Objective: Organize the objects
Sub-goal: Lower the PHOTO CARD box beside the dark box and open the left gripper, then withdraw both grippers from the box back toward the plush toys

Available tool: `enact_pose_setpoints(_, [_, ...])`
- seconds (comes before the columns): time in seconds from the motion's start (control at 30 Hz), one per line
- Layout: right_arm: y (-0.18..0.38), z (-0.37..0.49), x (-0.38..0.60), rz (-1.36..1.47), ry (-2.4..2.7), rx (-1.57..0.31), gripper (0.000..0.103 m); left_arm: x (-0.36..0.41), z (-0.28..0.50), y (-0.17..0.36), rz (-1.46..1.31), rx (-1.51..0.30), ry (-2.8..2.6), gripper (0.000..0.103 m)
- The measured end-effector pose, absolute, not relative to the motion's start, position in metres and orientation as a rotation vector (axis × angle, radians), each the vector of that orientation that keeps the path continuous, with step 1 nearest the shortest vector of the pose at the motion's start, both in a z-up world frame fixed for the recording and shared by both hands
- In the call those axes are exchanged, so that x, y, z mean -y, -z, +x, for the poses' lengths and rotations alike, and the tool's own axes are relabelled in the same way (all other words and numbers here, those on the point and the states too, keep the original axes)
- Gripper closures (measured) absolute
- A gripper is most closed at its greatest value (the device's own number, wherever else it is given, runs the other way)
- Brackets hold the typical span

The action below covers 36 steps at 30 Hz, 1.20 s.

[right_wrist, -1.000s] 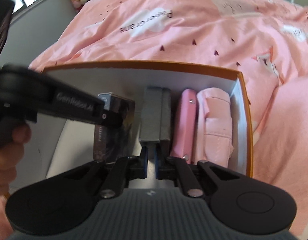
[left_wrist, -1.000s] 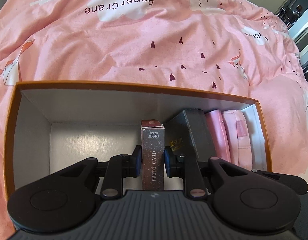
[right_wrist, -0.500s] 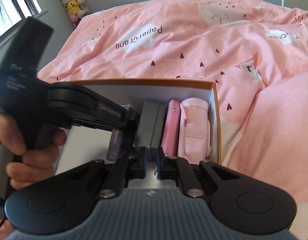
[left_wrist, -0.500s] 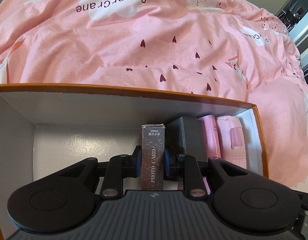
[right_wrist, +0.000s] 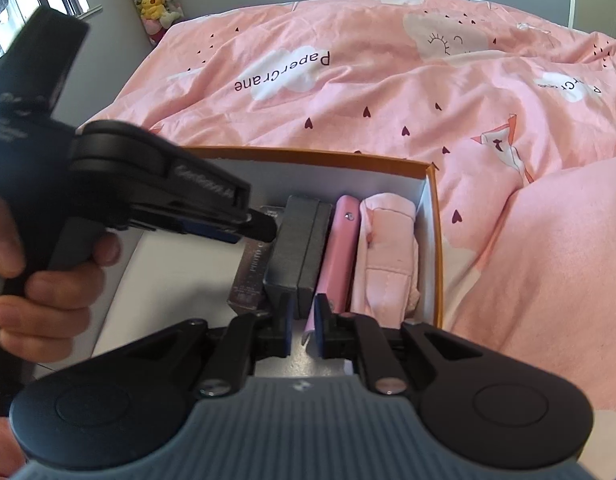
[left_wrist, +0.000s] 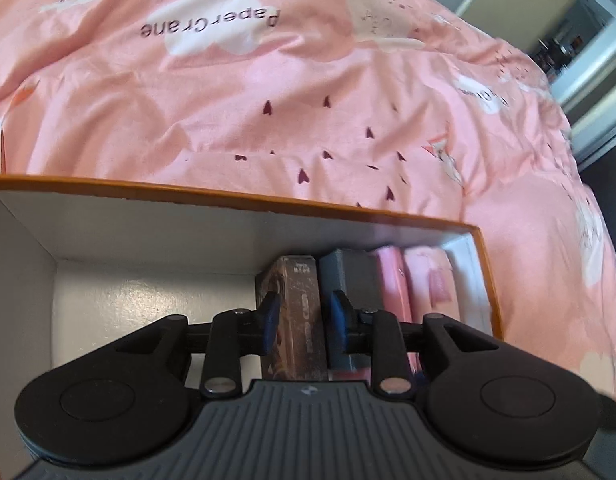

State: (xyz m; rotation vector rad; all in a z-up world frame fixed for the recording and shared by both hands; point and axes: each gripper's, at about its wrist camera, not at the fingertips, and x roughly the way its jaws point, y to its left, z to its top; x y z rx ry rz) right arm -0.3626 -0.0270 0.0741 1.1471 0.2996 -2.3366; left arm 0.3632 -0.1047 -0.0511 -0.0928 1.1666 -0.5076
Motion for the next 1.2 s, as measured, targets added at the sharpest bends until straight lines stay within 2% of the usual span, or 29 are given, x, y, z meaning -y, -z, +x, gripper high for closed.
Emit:
enact_pose_setpoints(0.3, [-0.076,-0.358,0.026,1.145,2.364,-0.306,0.089,0.116,0.320,0.053,0.248,-1.160,0.604,0.072])
enact_pose_setpoints(0.37, [-0.076,-0.356,0.026,1.144,2.367,-0.313,0.089,0.118,0.316,0.059,0.273,-1.156,0.607,0.074])
enact_pose_setpoints(0.5, [-0.076,-0.354,0.026,1.144,2.369,-0.316,0.088,0.119,0.316,0.062,0.246,-1.146,0.644,0.085])
enact_pose_setpoints(0.7, [-0.078,-0.350,0.025,1.141,2.372,-0.312,0.087,0.122,0.312,0.059,0.282,-1.128,0.649,0.085])
enact_pose_setpoints(0.9, [-0.095,-0.327,0.019,1.090,2.399,-0.311,0.079,0.109,0.291,0.026,0.257,-1.066,0.627,0.084])
enact_pose_setpoints(1.0, [-0.108,-0.302,0.009,1.037,2.430,-0.286,0.067,0.093,0.264,-0.002,0.242,-0.997,0.582,0.084])
enact_pose_setpoints(1.2, [-0.120,-0.238,-0.010,0.995,2.400,-0.194,0.067,0.043,0.195,-0.036,0.139,-0.971,0.524,0.084])
